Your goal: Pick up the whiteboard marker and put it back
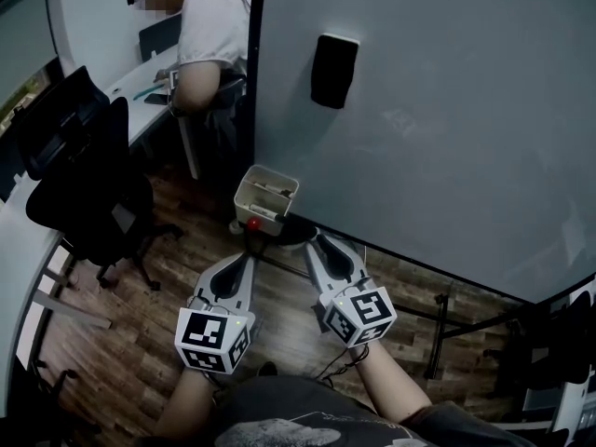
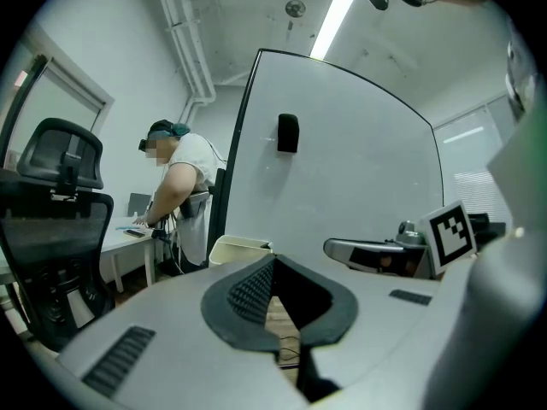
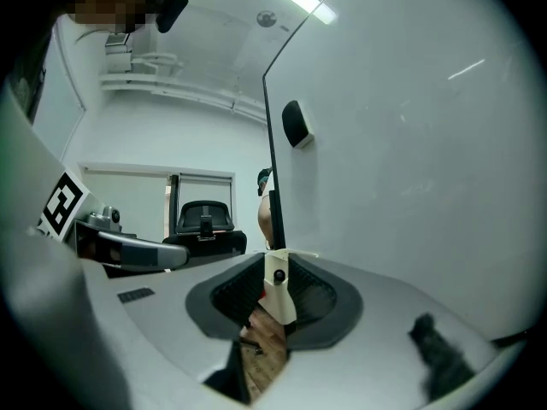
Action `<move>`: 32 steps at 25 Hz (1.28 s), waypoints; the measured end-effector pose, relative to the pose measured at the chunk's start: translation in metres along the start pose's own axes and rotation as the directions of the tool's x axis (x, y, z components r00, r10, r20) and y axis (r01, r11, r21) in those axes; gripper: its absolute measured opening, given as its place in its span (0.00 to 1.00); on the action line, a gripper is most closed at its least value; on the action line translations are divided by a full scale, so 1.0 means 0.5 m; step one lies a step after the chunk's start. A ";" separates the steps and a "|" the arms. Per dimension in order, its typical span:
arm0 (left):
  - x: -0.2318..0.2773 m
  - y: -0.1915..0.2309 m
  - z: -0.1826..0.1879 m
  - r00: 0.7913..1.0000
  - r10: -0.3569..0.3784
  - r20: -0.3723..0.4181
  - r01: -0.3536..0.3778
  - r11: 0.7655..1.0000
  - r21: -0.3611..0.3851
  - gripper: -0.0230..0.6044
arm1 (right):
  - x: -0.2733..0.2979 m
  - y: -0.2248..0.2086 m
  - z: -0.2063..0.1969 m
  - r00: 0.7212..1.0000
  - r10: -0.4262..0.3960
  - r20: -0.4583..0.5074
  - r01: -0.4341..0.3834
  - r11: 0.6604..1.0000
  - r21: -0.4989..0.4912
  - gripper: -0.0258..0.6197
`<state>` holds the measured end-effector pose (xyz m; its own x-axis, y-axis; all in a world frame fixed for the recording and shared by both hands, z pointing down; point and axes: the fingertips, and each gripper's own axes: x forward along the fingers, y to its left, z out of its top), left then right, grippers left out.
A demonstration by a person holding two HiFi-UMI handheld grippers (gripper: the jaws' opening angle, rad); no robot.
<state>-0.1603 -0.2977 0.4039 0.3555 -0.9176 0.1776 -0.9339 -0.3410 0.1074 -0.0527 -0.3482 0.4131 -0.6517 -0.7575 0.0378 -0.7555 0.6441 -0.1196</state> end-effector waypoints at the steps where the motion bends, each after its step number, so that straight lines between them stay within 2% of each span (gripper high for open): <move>1: -0.008 -0.013 0.000 1.000 0.000 0.001 0.000 1.000 0.000 0.06 | -0.016 0.001 0.003 1.000 0.000 0.002 0.000 1.000 -0.001 0.17; 9: -0.068 -0.127 -0.005 1.000 -0.013 0.012 0.013 1.000 0.000 0.06 | -0.160 0.011 0.018 1.000 0.006 0.013 -0.006 1.000 -0.010 0.09; 23: -0.177 -0.336 -0.047 1.000 -0.021 0.010 0.020 0.999 0.025 0.06 | -0.416 0.021 0.014 1.000 -0.006 0.013 0.006 0.999 -0.032 0.08; 32: -0.290 -0.451 -0.088 1.000 -0.008 -0.003 0.008 1.000 0.029 0.06 | -0.575 0.082 -0.009 0.999 0.036 -0.006 -0.036 0.997 -0.064 0.08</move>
<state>0.0005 -0.0789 0.3972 0.3632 -0.9143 0.1796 -0.9317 -0.3543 0.0807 0.1034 -0.1037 0.4019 -0.6790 -0.7331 0.0394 -0.7340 0.6768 -0.0571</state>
